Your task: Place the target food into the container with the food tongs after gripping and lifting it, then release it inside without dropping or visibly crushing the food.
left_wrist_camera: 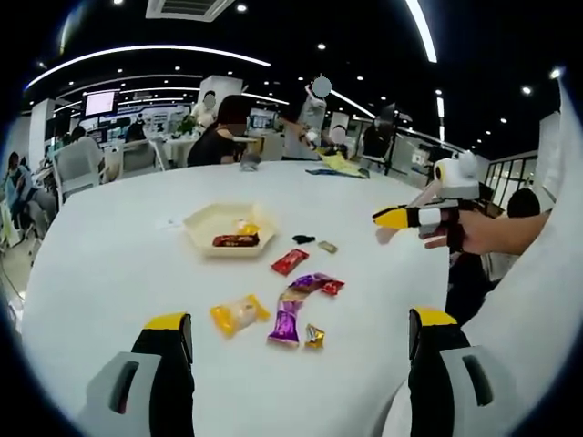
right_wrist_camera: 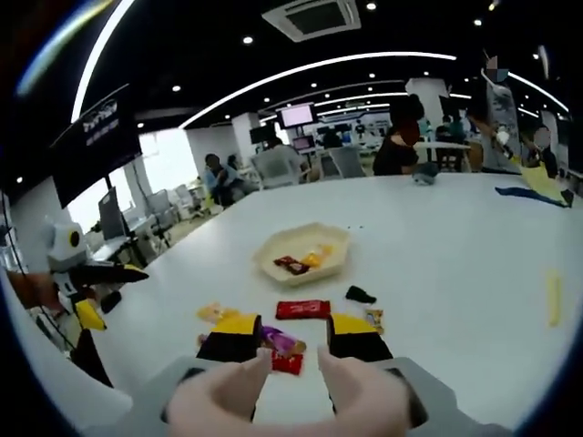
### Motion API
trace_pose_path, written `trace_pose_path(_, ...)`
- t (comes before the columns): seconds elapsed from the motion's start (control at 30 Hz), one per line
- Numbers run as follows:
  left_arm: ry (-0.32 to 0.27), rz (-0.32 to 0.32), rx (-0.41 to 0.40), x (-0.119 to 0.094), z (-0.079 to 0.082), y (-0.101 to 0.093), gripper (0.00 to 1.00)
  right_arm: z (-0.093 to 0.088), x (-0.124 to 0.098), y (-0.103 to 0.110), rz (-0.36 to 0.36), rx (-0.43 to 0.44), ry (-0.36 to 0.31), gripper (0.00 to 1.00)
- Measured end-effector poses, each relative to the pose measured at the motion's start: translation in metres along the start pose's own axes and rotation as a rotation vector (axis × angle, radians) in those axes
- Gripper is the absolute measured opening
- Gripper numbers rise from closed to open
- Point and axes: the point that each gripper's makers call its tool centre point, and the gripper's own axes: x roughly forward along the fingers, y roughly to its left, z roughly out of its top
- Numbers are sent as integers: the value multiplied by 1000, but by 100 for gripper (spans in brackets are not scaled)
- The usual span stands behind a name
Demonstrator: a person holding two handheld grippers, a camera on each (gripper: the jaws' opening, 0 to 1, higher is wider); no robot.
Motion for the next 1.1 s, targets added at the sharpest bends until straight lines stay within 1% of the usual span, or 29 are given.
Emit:
trace_pose_path(0.33,-2,7,-8,-1,0,5,99,-3,4,0,2,-45,12,28)
trace_pose_path(0.43,3,9,-14,-2,-1,7,99,-3,10,-1,23,-90,22,28)
trace_pose_path(0.53,8,15,-20,-2,-3,10,99,-2,14,-2,32,-117,36,28)
trace_pose_path(0.63,7,21,-33,-4,-4,11,99,1,19,-2,59,-134,44,28)
trace_pose_path(0.67,5,23,-34,-4,-4,12,99,3,21,-3,69,-159,54,28)
trace_pose_path(0.7,5,24,-35,-4,-4,12,99,3,22,-3,73,-166,56,28)
trace_pose_path(0.77,2,32,-51,-4,-4,13,99,8,27,-7,95,-188,72,28)
trace_pose_path(0.9,2,51,-72,-3,-4,13,99,11,32,-13,126,-223,99,28)
trace_pose_path(0.93,-1,59,-83,-3,-4,13,99,13,35,-14,152,-251,117,28)
trace_pose_path(1.03,-8,82,-110,-3,-2,10,99,17,40,-17,185,-285,131,28)
trace_pose_path(1.1,-10,104,-120,-1,-1,9,99,20,45,-16,236,-316,138,28)
